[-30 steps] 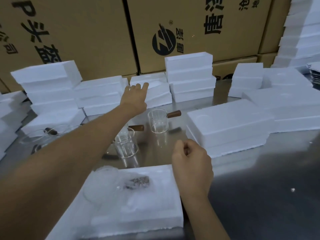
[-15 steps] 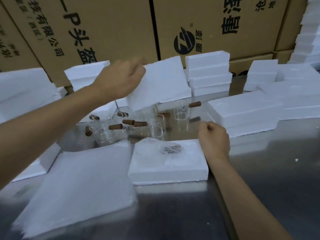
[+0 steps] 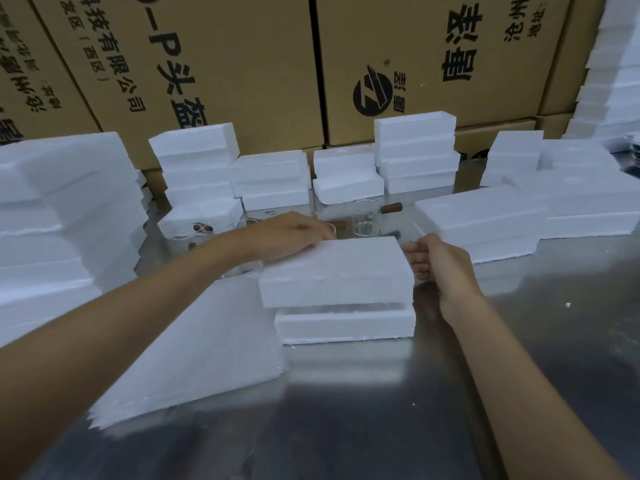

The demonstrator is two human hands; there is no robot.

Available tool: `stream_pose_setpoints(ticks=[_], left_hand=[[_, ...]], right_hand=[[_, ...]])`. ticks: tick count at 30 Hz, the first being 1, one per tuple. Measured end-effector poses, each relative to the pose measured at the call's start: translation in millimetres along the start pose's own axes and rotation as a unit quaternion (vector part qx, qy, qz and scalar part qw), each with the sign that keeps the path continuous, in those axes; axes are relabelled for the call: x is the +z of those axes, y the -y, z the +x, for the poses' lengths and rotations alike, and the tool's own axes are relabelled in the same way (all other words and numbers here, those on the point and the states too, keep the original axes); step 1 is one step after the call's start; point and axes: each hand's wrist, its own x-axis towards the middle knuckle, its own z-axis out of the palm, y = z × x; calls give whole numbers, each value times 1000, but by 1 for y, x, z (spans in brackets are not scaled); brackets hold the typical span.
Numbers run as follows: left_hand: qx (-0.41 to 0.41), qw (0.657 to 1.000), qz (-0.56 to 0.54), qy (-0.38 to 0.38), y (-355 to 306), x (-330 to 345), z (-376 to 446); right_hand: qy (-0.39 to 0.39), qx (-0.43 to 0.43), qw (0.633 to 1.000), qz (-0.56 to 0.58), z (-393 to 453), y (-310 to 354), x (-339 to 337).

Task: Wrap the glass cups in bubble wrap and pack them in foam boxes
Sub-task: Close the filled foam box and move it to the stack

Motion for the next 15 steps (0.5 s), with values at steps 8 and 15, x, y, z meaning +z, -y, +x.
stream_pose_setpoints(ticks=[8,15], left_hand=[[92,989,65,-93,13,28,-2],[136,963,208,-105,3,32,0]], right_hand=[[71,-1,997,27,-12,20,8],[188,-94,971,-112,-31,28,19]])
